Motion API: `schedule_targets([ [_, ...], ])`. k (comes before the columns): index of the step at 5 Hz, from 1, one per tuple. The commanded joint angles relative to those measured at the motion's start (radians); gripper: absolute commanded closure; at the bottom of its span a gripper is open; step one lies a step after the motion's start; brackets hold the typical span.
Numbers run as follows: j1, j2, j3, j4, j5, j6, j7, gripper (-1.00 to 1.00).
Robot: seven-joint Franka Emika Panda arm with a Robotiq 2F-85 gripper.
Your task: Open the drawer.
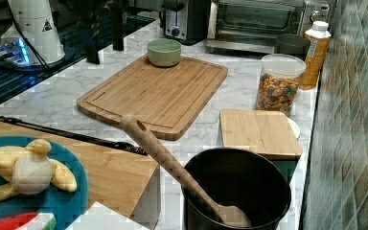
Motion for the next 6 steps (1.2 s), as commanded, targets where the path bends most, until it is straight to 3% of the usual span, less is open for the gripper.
schedule_targets([
  [1, -0.022, 0.120, -0.046, 0.027, 0.051, 0.138, -0.275, -1.00],
  [2, -0.034, 0.132, -0.070, 0.007, 0.007, 0.236, -0.241, -1.00],
  [3, -0.058, 0.136, -0.082, -0.030, 0.063, 0.353, -0.281, -1.00],
  [5, -0.078, 0.194, -0.091, -0.001, 0.004, 0.347, -0.250, -1.00],
  [6, -0.102, 0.235, -0.072, -0.034, 0.094, 0.431, -0.284, -1.00],
])
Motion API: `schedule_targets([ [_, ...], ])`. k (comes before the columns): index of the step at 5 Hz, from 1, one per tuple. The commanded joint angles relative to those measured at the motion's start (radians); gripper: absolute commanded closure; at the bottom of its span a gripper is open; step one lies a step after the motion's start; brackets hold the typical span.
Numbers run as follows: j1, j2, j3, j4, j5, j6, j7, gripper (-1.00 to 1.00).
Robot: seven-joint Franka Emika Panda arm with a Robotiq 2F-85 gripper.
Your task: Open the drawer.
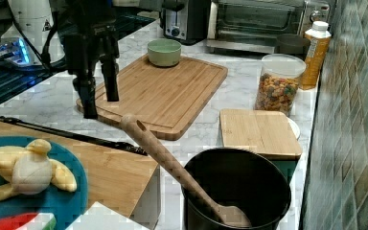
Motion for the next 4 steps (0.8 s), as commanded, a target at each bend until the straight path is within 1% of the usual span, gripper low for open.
schedule_targets([
  [1, -0.057, 0.087, -0.033, -0.031, 0.009, 0.117, -0.022, -1.00],
  [2, -0.064, 0.101, -0.031, -0.048, 0.029, 0.115, -0.009, -1.00],
  [3, -0.069, 0.105, -0.025, -0.089, 0.044, 0.172, 0.021, -1.00],
  [4, -0.060, 0.139, -0.030, -0.091, 0.030, 0.206, 0.034, -1.00],
])
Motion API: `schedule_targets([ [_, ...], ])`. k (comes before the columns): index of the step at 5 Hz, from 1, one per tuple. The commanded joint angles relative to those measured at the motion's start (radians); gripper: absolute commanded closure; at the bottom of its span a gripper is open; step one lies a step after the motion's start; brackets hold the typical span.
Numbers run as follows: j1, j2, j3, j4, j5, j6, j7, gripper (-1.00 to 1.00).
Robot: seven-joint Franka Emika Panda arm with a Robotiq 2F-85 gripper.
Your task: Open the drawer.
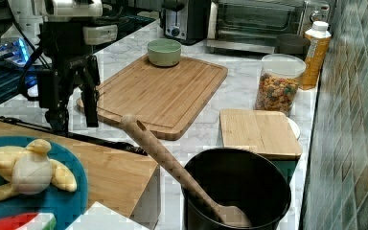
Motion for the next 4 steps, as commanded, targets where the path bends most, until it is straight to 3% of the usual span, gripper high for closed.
schedule_targets([
  [1, -0.051, 0.097, 0.050, -0.018, 0.102, 0.087, -0.040, -1.00],
  [2, -0.050, 0.111, 0.063, -0.017, 0.108, 0.106, -0.033, -1.00],
  [4, -0.014, 0.061, 0.053, 0.049, 0.054, -0.129, -0.075, -1.00],
])
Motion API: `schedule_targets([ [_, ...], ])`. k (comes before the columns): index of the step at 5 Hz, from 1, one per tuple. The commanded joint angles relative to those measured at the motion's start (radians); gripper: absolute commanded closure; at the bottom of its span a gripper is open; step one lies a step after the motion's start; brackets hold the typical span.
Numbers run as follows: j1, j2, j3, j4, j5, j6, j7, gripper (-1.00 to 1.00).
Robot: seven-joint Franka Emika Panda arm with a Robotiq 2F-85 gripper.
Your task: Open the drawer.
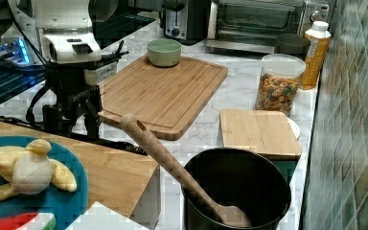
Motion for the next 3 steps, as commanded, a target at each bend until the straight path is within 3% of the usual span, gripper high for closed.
schedule_targets([
  [1, 0.024, -0.141, 0.039, 0.061, -0.006, -0.392, -0.079, -1.00],
  [3, 0.054, -0.203, 0.117, -0.110, 0.122, -0.229, -0.067, -1.00],
])
